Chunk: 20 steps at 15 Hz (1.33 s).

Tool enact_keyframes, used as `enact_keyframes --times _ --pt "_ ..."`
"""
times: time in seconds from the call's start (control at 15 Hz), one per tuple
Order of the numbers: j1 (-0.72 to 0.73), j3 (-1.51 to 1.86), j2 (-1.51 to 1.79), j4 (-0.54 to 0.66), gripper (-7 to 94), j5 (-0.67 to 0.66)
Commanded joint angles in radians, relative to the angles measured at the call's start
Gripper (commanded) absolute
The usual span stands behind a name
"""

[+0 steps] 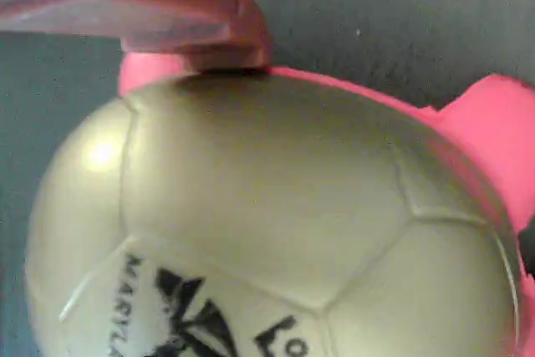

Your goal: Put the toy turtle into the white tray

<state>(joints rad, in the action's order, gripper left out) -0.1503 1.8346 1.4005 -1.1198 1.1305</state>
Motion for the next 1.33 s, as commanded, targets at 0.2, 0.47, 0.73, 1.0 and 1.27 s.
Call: enact_keyframes --times 0.2,0.47,0.73,1.0,1.27 --pt "-0.023 0.006 -0.012 0.043 43 0.014" --pt "-0.041 0.009 -0.014 0.054 -4 0.014" --pt "-0.043 -0.026 0.052 -0.017 -4 -0.041" --pt "-0.051 -0.143 0.138 -0.153 -4 -0.115" --pt "-0.087 -0.313 0.239 -0.319 -4 -0.236"
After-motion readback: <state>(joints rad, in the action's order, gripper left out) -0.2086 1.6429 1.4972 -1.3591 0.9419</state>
